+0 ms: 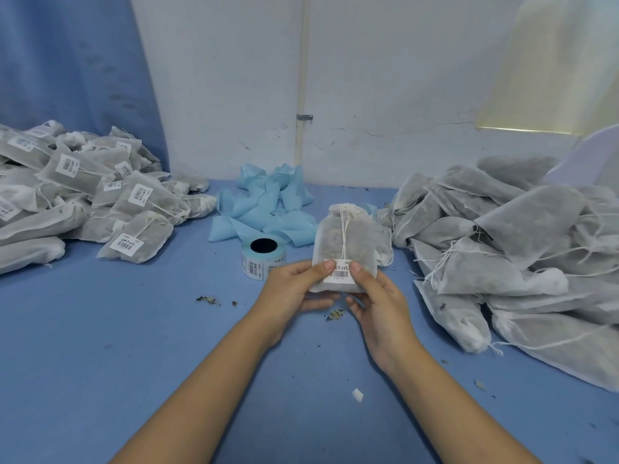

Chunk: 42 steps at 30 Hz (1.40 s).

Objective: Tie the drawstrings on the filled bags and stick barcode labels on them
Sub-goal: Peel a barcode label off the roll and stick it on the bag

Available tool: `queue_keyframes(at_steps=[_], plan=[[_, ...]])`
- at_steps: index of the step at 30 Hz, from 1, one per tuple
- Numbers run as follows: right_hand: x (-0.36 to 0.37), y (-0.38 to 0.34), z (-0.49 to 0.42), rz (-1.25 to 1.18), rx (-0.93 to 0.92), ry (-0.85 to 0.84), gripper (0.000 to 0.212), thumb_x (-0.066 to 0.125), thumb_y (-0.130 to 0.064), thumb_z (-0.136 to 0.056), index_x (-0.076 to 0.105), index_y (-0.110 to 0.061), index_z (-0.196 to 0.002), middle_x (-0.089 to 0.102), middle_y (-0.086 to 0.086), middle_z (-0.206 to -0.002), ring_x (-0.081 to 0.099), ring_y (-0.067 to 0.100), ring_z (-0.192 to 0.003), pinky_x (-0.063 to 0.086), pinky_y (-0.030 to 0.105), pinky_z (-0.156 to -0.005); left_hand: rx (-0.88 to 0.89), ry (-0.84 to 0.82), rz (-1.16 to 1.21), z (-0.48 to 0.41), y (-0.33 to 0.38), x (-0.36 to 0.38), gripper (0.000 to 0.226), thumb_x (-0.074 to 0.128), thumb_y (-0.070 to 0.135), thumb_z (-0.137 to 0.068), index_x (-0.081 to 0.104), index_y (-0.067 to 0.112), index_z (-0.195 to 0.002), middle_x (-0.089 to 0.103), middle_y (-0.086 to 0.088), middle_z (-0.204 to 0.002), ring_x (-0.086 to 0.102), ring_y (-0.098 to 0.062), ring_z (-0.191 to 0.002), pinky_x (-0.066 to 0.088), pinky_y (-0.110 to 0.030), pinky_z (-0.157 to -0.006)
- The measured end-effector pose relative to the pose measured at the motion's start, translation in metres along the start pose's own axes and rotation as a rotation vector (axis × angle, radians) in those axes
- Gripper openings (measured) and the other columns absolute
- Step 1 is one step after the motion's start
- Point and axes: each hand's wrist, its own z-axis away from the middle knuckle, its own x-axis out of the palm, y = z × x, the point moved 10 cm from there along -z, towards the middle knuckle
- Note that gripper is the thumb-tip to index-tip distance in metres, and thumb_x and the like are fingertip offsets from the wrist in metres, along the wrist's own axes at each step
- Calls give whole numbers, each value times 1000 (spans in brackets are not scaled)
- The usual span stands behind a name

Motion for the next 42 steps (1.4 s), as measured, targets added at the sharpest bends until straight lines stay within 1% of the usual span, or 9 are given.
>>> queue_keyframes(at_steps=[3, 7, 10, 12, 15, 23, 32, 37, 42], plan=[[-1, -1, -1, -24, -10, 3, 8, 66, -22, -86, 70, -16, -91, 71, -2, -85, 64, 7, -75, 48, 19, -69, 8, -40, -20, 2, 3, 6, 32, 69, 37, -74, 71, 9, -89, 67, -12, -65, 63, -21, -50, 53, -25, -50], [0, -1, -1, 25, -16, 2, 13, 64, -27, -88, 69, -15, -91, 71, -1, -83, 64, 8, -72, 49, 20, -66, 62, 21, 62, 4, 11, 2, 24, 68, 27, -76, 68, 6, -88, 65, -12, -64, 61, -17, -47, 51, -22, -49], [-7, -8, -3, 48, -75, 56, 13, 61, -21, -92, 65, -15, -103, 68, -3, -91, 63, 8, -69, 51, 18, -60, 204, 154, 354, 1, 29, -14, 36, 59, 12, -89, 54, 7, -124, 67, -6, -113, 70, -14, -89, 58, -27, -71], [-13, -11, -6, 79, -105, 83, 24, 57, -12, -93, 59, -19, -116, 62, -5, -102, 64, 11, -77, 51, 18, -64, 239, 157, 522, 0, 35, -19, 75, 55, 5, -92, 13, 23, -151, 37, 10, -148, 57, -12, -119, 54, -36, -89], [-20, -11, -11, 16, -81, 85, 46, 52, 1, -92, 49, -22, -132, 53, -1, -110, 63, 20, -89, 52, 25, -76, 241, 116, 455, 2, 37, -17, 90, 55, 1, -91, -6, 31, -151, 24, 17, -154, 56, -8, -119, 51, -37, -94], [-22, -1, -27, -287, 143, -6, 62, 49, -1, -93, 32, -26, -148, 39, 3, -144, 66, 28, -103, 54, 30, -75, 177, 51, 315, 6, 26, 2, 72, 55, 3, -92, 19, 22, -150, 51, 16, -134, 67, -19, -105, 57, -27, -77], [-27, 4, -32, -475, 225, -16, 34, 51, -6, -94, 54, -15, -126, 52, 2, -138, 65, 24, -106, 54, 33, -79, 139, 92, 240, 3, 18, -3, 50, 56, 9, -92, 39, 22, -137, 66, 11, -121, 71, -24, -94, 56, -23, -72], [-19, -2, -26, -391, 180, -92, 30, 49, -15, -92, 67, -14, -115, 67, 4, -121, 70, 17, -91, 56, 25, -76, 110, 140, 70, 2, 13, -7, 22, 51, 9, -95, 61, 17, -113, 70, 5, -113, 71, -14, -85, 54, -20, -69], [-6, -10, -19, -174, 73, -193, 34, 45, -19, -87, 70, -15, -108, 72, 7, -110, 67, 17, -78, 52, 23, -71, 99, 150, -107, 0, 5, -3, 24, 45, 3, -97, 65, 16, -101, 67, 3, -105, 68, -6, -81, 54, -17, -65]])
